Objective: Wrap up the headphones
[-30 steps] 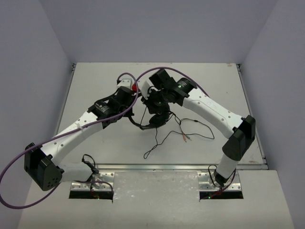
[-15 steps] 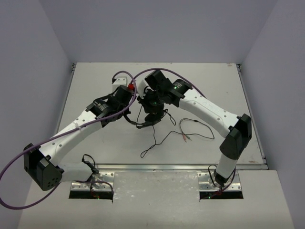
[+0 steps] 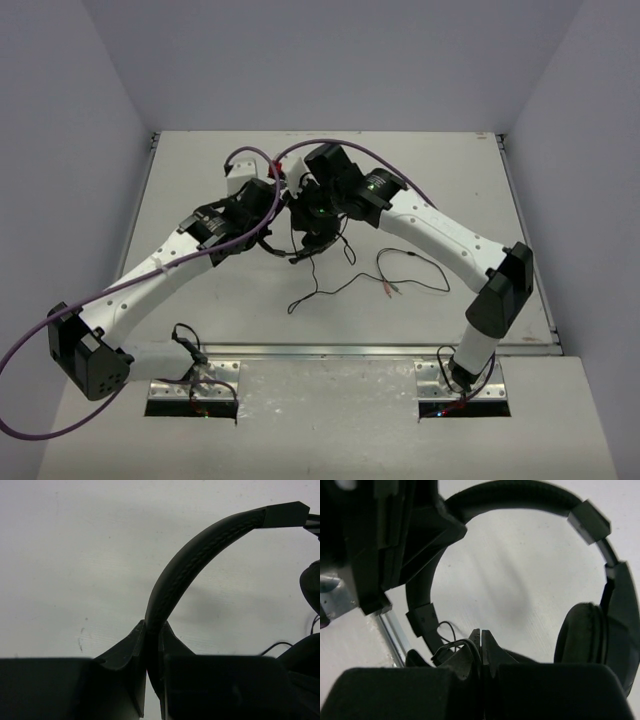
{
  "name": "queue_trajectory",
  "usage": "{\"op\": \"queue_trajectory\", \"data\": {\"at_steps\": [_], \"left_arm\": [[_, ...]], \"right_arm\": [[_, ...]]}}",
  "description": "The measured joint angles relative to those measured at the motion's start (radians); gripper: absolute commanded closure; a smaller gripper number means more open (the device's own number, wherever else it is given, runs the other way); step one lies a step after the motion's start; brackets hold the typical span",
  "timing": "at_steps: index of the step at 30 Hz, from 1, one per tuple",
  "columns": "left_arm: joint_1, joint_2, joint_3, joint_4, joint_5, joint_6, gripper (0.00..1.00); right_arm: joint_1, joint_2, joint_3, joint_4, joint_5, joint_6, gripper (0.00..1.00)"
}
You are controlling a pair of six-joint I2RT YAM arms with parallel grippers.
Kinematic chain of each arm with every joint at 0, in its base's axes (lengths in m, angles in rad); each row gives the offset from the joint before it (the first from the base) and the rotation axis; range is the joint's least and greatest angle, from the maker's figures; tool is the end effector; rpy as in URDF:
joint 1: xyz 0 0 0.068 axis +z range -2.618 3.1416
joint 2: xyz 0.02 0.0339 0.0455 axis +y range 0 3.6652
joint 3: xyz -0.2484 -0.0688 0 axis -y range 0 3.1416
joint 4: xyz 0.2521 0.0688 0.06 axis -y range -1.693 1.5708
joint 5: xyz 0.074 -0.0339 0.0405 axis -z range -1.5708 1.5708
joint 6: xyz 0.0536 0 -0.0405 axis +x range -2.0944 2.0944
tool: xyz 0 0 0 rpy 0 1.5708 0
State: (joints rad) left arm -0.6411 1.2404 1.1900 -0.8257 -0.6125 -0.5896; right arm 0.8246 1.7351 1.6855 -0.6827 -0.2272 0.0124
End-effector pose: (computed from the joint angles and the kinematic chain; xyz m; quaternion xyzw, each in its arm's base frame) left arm 0.2345 -0.1366 0.3051 -0.0795 0.8989 0.0441 0.4287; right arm 0.2690 0.3087 0.3216 -0.4009 0.8155 0.2590 0.3275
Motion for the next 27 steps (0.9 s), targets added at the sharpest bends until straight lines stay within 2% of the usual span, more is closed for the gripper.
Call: {"op": "queue_trajectory", "data": {"at_steps": [4, 9, 13, 18, 21, 27], "left_arm": [[0.000, -0.024, -0.047, 0.069, 0.090, 0.050, 1.00], [0.000, -0.061, -0.112, 0.100, 0.160, 0.093, 1.00], [0.000, -0.100, -0.150, 0.122, 0.227, 0.148, 1.00], [0.000, -0.126, -0.193, 0.144, 0.298, 0.224, 1.00], [0.000, -0.137, -0.225, 0.148, 0.324, 0.250, 1.00], [0.000, -0.143, -0.235, 0.163, 0.364, 0.271, 1.00]], "right_arm": [[0.000, 0.006, 0.011, -0.001, 0.091, -0.002, 0.98], [0.000, 0.006, 0.011, -0.035, 0.097, -0.045, 0.96], [0.002, -0.014, -0.019, -0.045, 0.128, -0.092, 0.82], [0.000, -0.102, -0.102, -0.035, 0.202, -0.172, 0.81], [-0.033, -0.158, -0.155, -0.007, 0.243, -0.204, 0.75], [-0.135, -0.194, -0.242, 0.054, 0.265, -0.223, 0.75]]}}
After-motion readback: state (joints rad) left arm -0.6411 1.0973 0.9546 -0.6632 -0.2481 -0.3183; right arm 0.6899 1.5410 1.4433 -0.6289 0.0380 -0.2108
